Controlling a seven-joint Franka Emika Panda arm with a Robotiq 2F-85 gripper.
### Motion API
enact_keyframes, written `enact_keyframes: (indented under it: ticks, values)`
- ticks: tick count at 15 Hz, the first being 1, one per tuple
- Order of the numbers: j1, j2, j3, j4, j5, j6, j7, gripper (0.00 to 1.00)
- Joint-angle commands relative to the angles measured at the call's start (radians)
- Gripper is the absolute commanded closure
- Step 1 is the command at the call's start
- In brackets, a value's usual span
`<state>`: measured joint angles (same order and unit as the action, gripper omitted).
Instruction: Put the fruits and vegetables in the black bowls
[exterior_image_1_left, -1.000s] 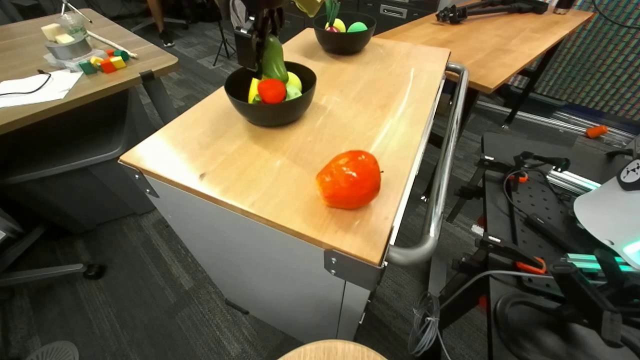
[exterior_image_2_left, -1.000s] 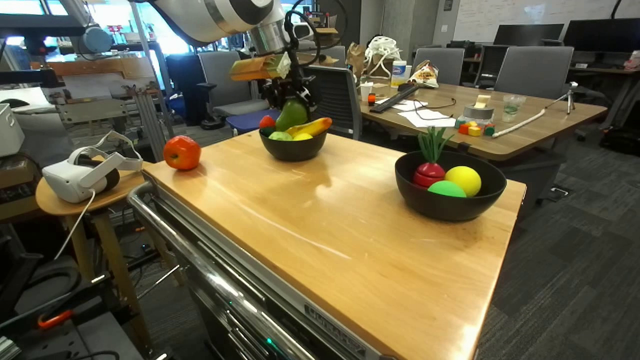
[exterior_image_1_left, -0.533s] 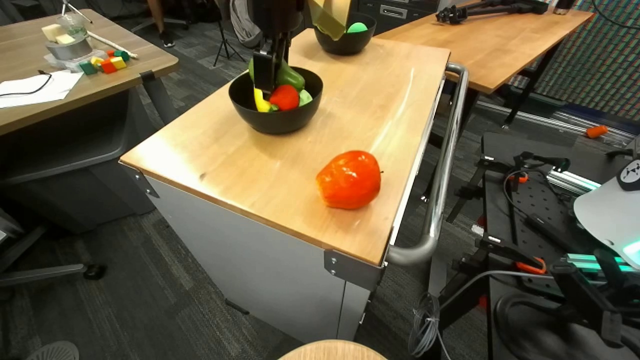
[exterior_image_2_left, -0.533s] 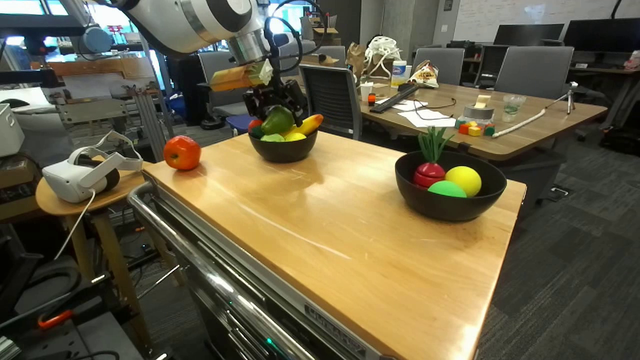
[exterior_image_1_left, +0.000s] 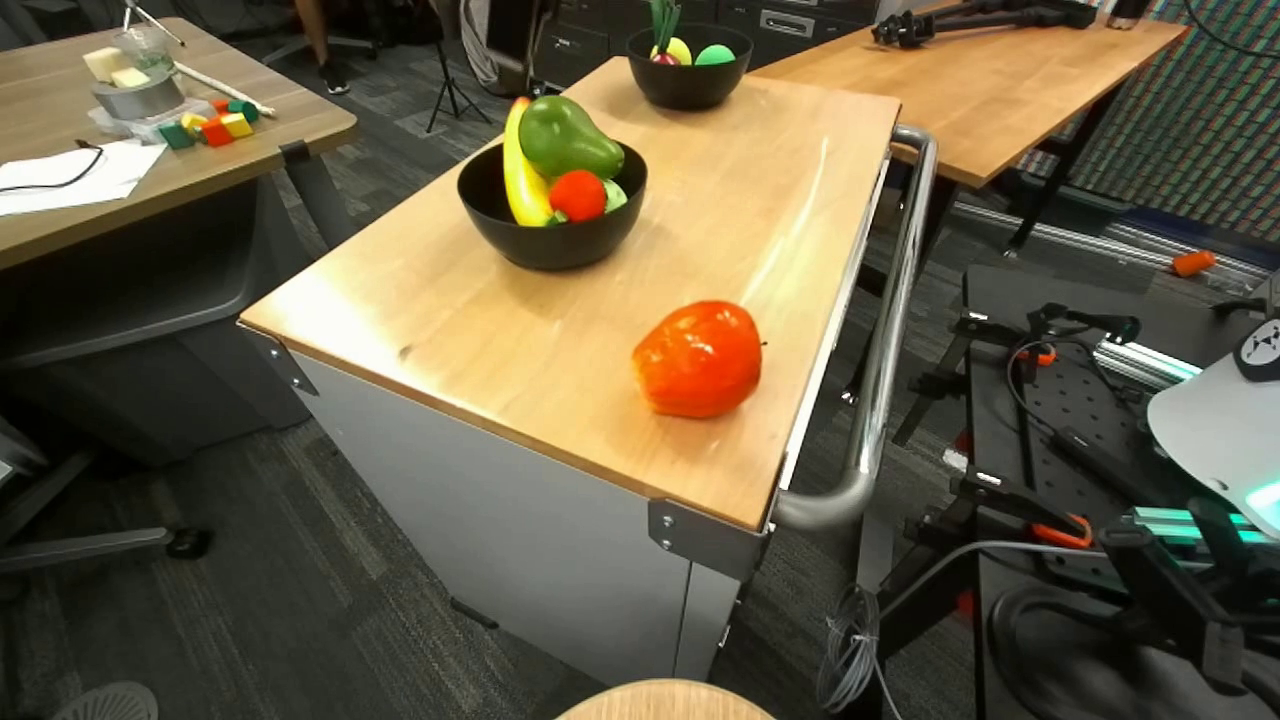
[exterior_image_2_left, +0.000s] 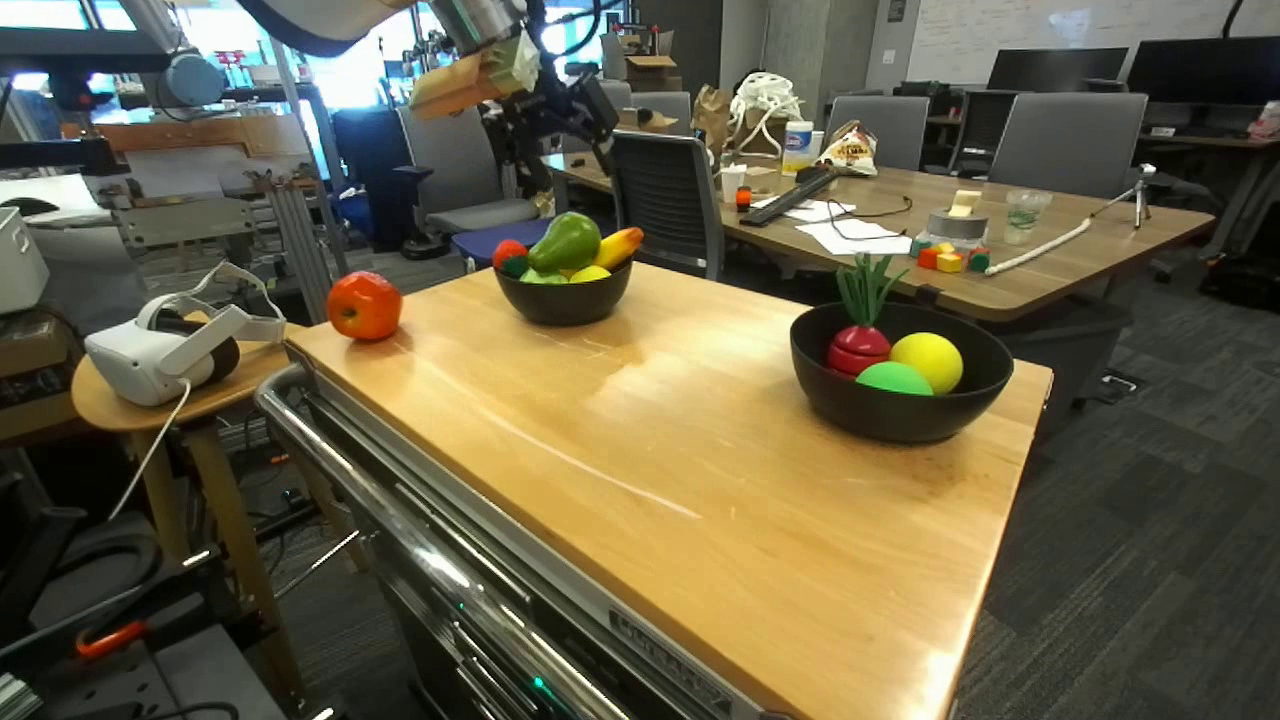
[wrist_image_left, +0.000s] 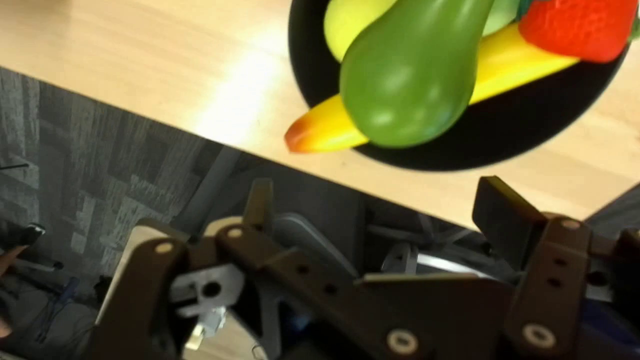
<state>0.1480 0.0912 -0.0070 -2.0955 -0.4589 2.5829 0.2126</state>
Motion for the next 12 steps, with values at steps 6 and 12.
enact_keyframes:
  ticks: [6, 12]
  values:
    - [-0.035, -0.37, 0.001, -0.373, 0.479, 0.195, -0.122, 0.0]
    - [0.05, -0.352, -0.023, -0.446, 0.664, 0.163, -0.213, 0.0]
